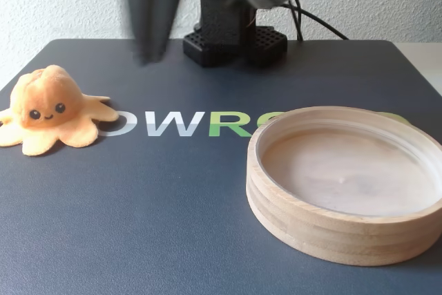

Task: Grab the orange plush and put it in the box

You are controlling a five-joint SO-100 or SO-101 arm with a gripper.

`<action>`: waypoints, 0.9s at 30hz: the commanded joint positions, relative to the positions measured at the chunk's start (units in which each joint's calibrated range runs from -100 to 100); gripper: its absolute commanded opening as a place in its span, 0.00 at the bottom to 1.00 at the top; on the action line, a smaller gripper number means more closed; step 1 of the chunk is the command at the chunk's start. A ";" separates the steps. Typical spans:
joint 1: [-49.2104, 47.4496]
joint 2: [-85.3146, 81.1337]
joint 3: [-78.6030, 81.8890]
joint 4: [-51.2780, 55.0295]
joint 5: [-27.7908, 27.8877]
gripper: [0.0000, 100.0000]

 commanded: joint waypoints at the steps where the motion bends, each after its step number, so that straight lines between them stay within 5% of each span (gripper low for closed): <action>1: 3.50 4.13 -6.39 2.37 -1.50 0.21; 11: 13.51 9.61 -6.21 3.51 -5.01 0.58; 27: 20.16 19.30 -6.75 2.98 -8.68 0.60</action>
